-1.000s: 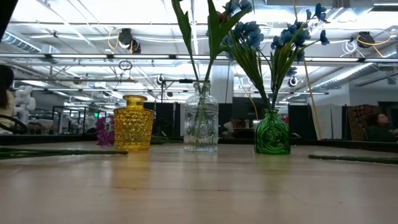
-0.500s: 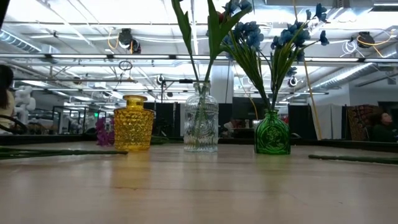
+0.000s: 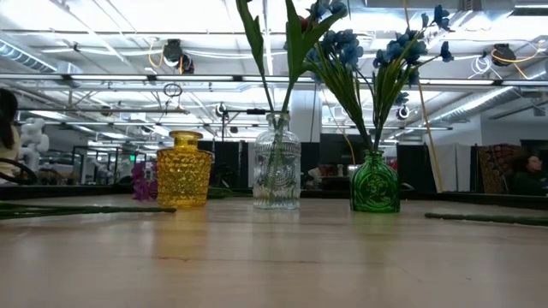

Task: Sort flowers into vase by color
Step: Put the blue flowers into the green vase

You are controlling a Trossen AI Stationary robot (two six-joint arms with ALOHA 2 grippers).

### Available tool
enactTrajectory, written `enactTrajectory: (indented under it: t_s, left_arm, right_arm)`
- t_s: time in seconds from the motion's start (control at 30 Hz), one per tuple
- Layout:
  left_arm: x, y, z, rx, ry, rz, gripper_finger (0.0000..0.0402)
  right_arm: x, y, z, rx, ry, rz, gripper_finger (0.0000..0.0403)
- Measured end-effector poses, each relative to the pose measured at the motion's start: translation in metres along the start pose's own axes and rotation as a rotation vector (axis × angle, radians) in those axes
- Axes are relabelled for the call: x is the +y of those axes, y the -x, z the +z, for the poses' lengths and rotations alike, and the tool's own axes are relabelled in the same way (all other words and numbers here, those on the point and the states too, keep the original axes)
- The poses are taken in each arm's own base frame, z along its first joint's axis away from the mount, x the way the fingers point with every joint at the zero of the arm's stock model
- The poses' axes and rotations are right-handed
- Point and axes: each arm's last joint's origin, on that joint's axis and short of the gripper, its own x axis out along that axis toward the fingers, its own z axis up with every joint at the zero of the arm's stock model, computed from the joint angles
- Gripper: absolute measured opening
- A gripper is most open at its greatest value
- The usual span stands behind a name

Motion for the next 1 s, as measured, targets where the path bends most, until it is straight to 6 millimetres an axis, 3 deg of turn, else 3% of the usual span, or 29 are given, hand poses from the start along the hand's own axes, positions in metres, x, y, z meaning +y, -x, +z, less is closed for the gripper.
enactTrajectory:
  t_s: [0.37, 0.73, 0.87, 1.0]
  left_arm:
    - [-0.003, 0.005, -0.007, 0.045, 0.067, -0.079, 0.0173]
    - [-0.001, 0.005, -0.005, 0.038, 0.059, -0.055, 0.0168]
    - [-0.001, 0.005, -0.005, 0.038, 0.035, -0.053, 0.0136]
    - [-0.001, 0.005, -0.005, 0.036, 0.034, -0.064, 0.0078]
  right_arm:
    - [-0.014, -0.024, -0.038, -0.001, -0.038, 0.008, 0.0]
    - [-0.014, -0.025, -0.041, -0.006, -0.031, 0.002, 0.0]
    - [-0.014, -0.025, -0.041, -0.005, -0.03, 0.001, 0.0]
    - [-0.014, -0.025, -0.041, -0.005, -0.03, 0.002, 0.0001]
